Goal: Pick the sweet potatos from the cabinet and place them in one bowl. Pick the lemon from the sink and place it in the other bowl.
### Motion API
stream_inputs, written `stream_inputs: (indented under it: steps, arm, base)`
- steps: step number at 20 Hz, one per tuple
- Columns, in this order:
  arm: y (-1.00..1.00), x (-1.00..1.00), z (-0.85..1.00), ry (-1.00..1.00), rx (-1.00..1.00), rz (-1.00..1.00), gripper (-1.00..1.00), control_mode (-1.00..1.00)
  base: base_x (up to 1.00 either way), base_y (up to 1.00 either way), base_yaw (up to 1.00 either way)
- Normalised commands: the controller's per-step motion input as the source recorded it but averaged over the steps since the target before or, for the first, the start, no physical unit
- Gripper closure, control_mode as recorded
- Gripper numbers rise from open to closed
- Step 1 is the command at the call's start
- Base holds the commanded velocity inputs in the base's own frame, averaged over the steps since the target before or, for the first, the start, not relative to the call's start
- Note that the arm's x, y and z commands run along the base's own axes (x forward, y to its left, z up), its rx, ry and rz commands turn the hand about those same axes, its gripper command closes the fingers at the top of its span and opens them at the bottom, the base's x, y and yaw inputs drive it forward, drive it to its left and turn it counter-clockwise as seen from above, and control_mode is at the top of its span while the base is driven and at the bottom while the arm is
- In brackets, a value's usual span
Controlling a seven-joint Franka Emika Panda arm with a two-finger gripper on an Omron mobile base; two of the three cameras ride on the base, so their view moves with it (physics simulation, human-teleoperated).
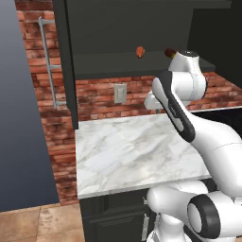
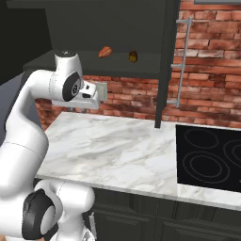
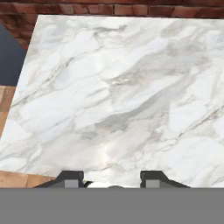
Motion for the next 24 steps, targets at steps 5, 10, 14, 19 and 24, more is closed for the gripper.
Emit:
stream_inputs:
  steps: [5,10,14,19,24]
  arm:
    - [-0.06,0.00,0.00,0.00,0.00,0.00,-1.00,-1.00]
    - [-0.34,-0.02,0.19,-0.09,0.00,0.00,-1.00,-1.00]
    - [-0.33,-0.14,0.28,-0.22,-0.02,0.00,-1.00,-1.00]
    - [-0.26,-0.10,0.32,-0.23,-0.04,0.00,-1.00,-1.00]
    - [-0.23,-0.01,0.27,-0.25,-0.02,0.00,-1.00,-1.00]
  base:
    - [0.00,0.00,0.00]
    - [0.00,0.00,0.00]
    - [0.00,0.00,0.00]
    - [0.00,0.00,0.00]
    - [0.00,0.00,0.00]
